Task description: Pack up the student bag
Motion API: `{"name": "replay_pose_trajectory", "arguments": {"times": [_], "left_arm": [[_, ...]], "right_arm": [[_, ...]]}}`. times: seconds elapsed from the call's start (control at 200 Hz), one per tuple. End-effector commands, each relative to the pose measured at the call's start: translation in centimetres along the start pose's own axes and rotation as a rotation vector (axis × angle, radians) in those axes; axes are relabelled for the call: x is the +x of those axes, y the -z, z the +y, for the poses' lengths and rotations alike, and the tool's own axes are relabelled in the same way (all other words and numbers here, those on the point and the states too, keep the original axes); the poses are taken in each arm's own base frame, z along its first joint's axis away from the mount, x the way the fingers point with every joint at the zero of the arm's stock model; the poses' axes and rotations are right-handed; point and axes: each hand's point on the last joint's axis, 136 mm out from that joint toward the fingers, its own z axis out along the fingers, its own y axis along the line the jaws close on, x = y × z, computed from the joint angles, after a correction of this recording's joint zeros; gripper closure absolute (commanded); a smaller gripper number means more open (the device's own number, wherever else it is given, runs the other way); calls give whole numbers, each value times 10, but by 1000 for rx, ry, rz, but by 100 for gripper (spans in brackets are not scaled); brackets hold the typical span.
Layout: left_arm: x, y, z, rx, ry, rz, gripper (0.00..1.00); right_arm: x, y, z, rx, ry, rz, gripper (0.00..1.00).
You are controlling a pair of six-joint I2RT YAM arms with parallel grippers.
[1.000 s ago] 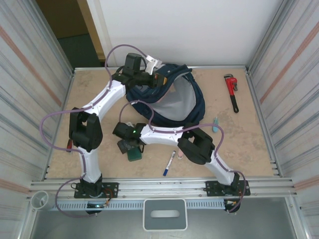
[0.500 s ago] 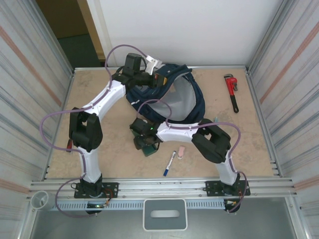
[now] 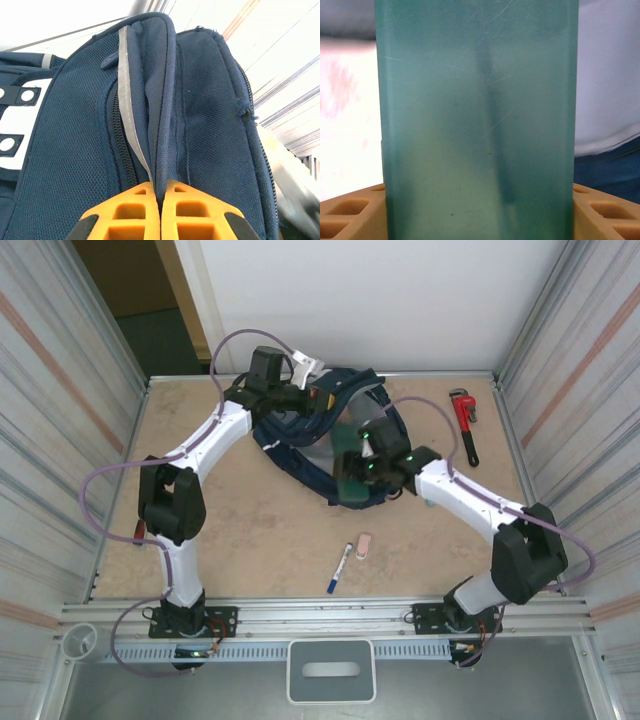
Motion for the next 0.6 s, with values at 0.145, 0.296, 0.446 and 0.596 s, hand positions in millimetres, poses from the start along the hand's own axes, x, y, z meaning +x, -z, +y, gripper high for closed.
{"name": "replay_pose_trajectory", "arguments": {"times": [0.145, 0.296, 0.446, 0.596], "left_arm": [[-34, 13, -31, 55, -80, -95, 99], [-33, 15, -37, 61, -83, -93, 99], [-30, 14, -41, 60, -95, -86, 99], [-27, 12, -42, 65, -98, -81, 99]], "right_arm": [[-87, -63, -42, 46, -209, -104, 51], [-114, -104, -45, 37, -251, -88, 30], [-110, -105, -43, 13, -241, -72, 14], [-97, -106, -48, -8, -263, -74, 16]]}}
